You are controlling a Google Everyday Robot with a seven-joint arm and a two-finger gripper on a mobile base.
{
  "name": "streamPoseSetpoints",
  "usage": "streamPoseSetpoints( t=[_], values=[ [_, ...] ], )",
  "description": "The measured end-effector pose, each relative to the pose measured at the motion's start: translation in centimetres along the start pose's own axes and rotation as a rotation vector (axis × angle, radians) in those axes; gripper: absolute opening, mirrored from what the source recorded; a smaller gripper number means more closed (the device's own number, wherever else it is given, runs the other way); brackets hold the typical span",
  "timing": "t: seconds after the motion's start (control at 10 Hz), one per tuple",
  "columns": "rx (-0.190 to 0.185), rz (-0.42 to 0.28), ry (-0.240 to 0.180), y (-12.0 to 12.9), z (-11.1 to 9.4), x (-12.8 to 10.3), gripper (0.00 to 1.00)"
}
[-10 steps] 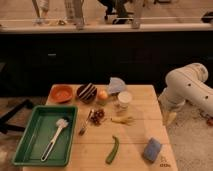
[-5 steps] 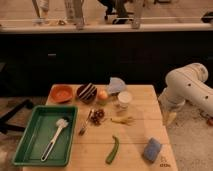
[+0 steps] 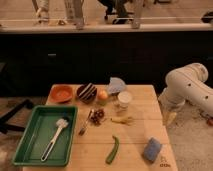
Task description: Place eraser in red bowl
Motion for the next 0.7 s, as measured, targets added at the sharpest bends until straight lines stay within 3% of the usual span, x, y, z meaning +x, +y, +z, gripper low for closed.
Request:
streamPoseSetpoints(
  t=[0.4, 0.7],
  values=[
    [0.0, 0.0, 0.0, 0.0, 0.0, 0.0, 0.8],
    [0.019, -0.005, 0.024, 0.29, -0.2, -0.49, 0.8]
  ],
)
